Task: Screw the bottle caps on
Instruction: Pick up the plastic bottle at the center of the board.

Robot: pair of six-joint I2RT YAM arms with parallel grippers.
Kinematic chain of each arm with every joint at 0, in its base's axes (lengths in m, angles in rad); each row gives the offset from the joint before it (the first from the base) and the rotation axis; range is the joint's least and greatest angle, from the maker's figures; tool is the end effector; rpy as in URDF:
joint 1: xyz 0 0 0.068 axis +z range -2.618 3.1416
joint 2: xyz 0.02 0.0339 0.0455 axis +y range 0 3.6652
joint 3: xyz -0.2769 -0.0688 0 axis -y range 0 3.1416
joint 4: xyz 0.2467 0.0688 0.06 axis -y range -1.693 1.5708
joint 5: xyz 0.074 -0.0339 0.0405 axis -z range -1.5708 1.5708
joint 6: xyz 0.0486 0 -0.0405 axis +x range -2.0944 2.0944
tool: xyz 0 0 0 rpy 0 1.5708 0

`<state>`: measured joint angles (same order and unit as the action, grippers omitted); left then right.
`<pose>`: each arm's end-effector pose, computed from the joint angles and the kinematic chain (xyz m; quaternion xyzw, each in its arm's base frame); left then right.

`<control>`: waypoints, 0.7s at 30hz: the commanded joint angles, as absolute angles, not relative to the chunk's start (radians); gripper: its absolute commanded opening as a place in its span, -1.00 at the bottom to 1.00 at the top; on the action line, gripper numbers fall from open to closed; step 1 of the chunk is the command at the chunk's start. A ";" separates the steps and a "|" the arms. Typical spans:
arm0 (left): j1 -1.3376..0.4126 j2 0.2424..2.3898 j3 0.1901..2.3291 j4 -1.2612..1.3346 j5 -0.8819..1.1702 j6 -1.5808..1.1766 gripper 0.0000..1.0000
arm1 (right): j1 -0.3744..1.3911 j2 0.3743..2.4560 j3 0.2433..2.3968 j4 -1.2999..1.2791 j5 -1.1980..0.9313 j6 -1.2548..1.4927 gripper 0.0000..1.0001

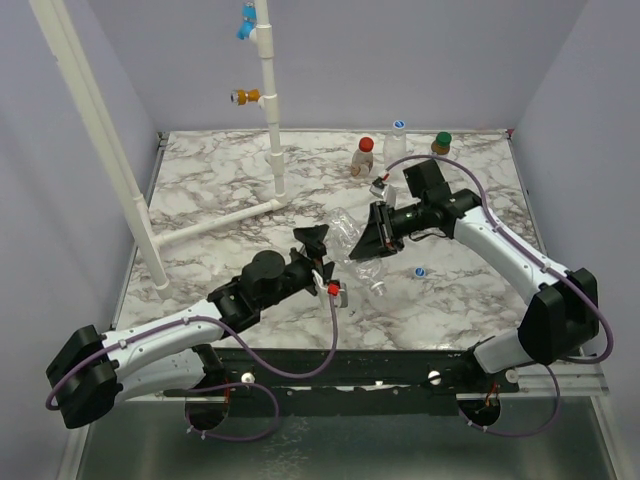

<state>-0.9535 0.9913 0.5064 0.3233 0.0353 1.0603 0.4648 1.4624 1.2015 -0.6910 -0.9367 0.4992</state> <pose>0.1350 -0.1931 0.2636 0.6499 0.3975 0.0211 0.6474 0.2538 0.1710 0.2994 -0.1228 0.8522 0.5070 0.0415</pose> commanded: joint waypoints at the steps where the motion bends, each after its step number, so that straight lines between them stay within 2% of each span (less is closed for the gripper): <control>1: -0.973 1.008 0.585 0.333 0.068 1.112 0.97 | 0.497 1.482 1.255 -0.711 -1.026 0.544 -0.69; 14: -0.974 1.089 0.630 0.337 0.049 1.194 0.95 | 0.512 1.505 1.314 -0.767 -1.072 0.543 -0.69; 16: -0.974 1.095 0.631 0.341 0.039 1.194 0.81 | 0.514 1.510 1.318 -0.776 -1.067 0.536 -0.69; 17: -0.976 1.096 0.630 0.344 0.037 1.194 0.68 | 0.517 1.512 1.321 -0.781 -1.061 0.533 -0.69; 21: -0.984 1.090 0.617 0.356 0.031 1.173 -0.14 | 0.516 1.513 1.330 -0.788 -1.047 0.528 -0.66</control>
